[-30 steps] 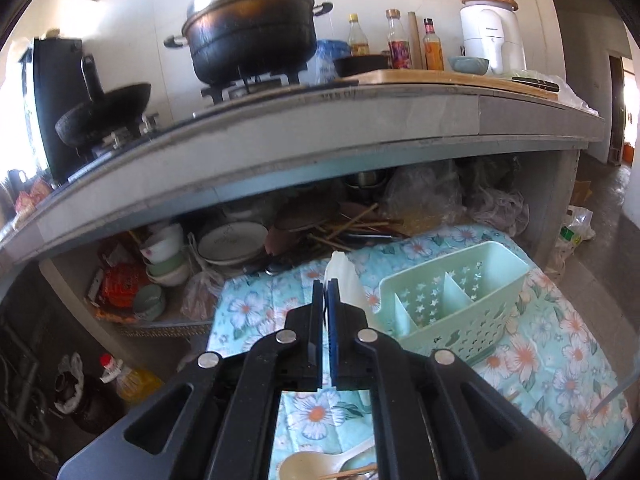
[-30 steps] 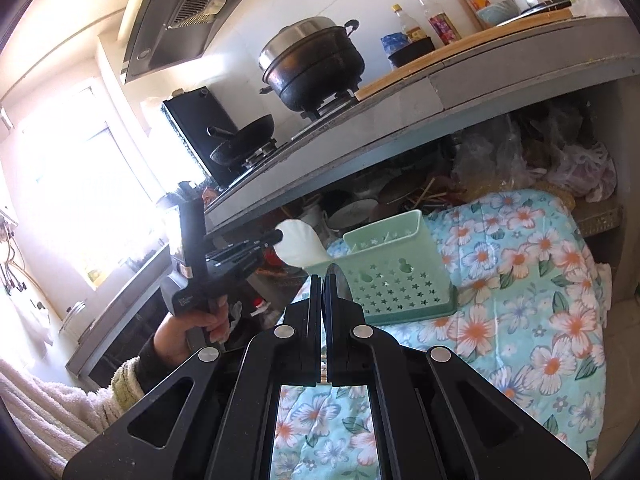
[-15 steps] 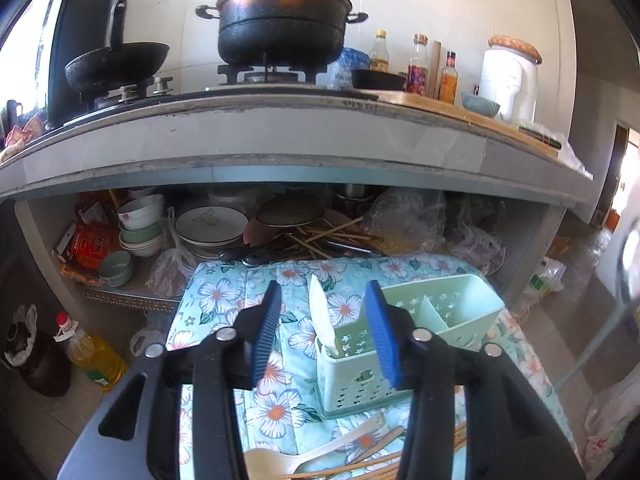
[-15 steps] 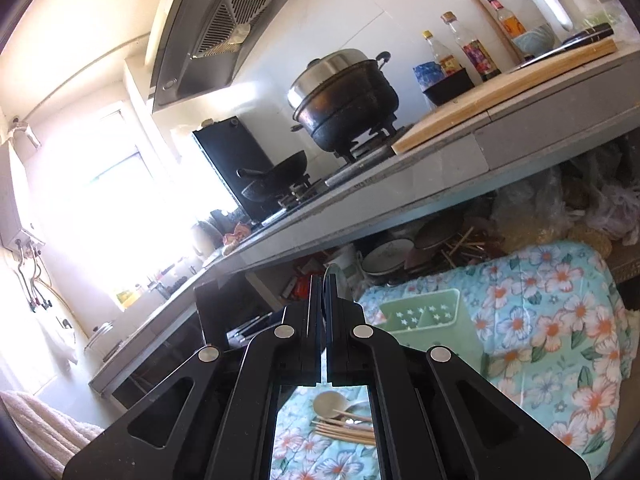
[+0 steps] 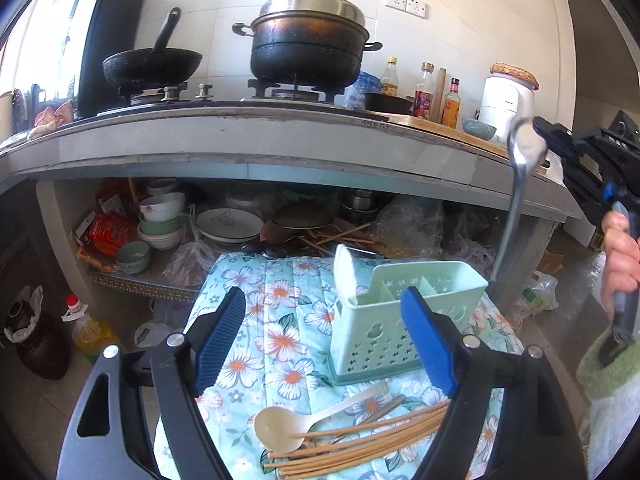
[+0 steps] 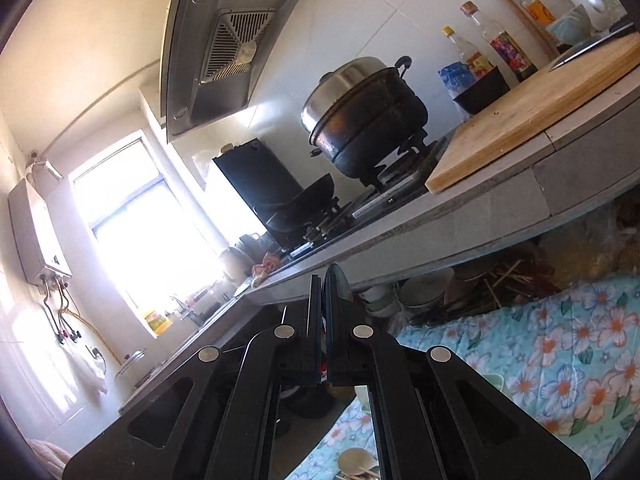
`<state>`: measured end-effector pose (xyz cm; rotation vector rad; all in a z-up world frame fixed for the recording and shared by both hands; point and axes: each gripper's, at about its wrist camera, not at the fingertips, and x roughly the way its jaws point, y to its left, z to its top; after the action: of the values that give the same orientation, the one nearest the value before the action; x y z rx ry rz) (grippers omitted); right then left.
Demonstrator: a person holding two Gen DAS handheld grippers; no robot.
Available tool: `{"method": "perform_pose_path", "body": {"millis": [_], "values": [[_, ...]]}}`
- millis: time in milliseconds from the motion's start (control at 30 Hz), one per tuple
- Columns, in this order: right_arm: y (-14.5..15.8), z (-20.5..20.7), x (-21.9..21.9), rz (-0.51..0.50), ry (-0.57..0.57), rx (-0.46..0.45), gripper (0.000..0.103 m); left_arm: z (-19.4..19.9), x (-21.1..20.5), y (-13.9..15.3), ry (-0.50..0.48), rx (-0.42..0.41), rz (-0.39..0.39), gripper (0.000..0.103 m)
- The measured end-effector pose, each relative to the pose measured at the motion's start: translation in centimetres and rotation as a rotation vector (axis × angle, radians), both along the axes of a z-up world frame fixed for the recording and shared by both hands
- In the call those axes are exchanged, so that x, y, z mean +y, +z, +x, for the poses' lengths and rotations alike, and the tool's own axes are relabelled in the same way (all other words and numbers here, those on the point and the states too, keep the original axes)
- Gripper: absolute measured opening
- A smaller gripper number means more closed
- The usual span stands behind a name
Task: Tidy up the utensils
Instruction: 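Lower the metal spoon into the mint holder and open the right tool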
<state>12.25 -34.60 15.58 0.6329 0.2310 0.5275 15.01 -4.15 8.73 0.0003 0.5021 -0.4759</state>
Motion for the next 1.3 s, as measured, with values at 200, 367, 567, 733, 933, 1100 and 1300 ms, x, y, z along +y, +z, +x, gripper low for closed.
{"method": "perform_pose_path", "body": {"millis": [200,367,567,733,933,1100,1300], "values": [[-2.7,3.7,0.0,0.011,-0.015,0.053,0.0,-0.3,1.7,-1.0,0.035,0.039,-0.008,0.078],[-8.2,4.6,-1.3,0.046,-0.065,0.173,0.0,-0.3,2.7,-1.7,0.059,0.057,-0.014,0.078],[-11.5,2.2,-1.7,0.02,-0.152,0.252,0.005,-0.1,2.7,-2.5,0.062,0.072,-0.002,0.078],[-10.9,0.0,-1.5,0.0,-0.211,0.23,0.008,0.2,2.6,-2.8,0.067,0.085,-0.004,0.078],[-10.5,-2.0,-1.1,-0.013,-0.252,0.21,0.013,0.1,2.4,-2.9,0.066,0.087,-0.002,0.078],[-10.3,-4.3,0.7,-0.079,-0.313,0.222,0.023,-0.1,2.2,-3.0,0.058,0.097,-0.009,0.078],[-11.5,-8.1,5.1,-0.241,-0.397,0.251,0.05,-0.1,1.9,-3.7,0.052,0.127,0.003,0.079]]}}
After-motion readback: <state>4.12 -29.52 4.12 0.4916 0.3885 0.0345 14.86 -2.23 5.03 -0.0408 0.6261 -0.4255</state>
